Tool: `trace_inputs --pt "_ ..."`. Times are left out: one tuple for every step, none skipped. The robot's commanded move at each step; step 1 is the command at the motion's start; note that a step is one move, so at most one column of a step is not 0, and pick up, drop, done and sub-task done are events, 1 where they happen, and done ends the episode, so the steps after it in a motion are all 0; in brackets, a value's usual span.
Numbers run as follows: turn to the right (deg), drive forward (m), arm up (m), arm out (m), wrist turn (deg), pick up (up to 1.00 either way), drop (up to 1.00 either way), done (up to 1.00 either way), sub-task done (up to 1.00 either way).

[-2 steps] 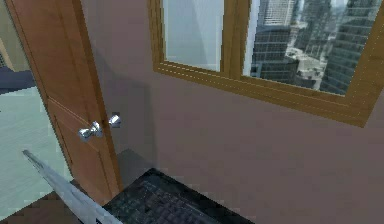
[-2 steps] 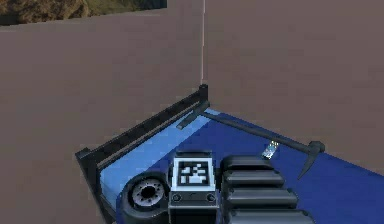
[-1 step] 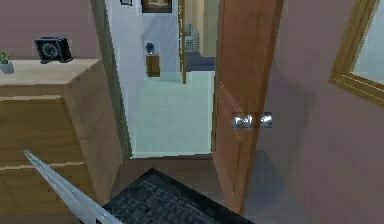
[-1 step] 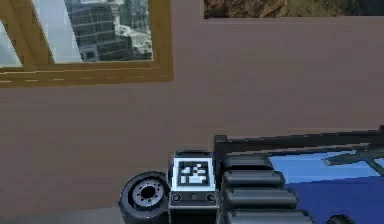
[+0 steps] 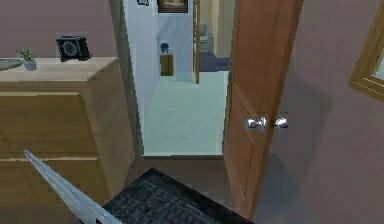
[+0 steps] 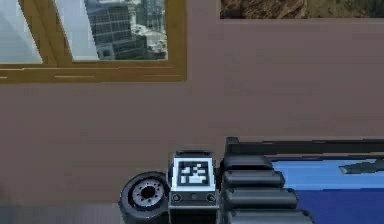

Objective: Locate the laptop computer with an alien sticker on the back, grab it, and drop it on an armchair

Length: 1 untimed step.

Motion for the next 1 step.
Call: trace_inputs --pt "0.0 0.10 0.00 0.00 0.0 0.00 0.00 0.00 0.00"
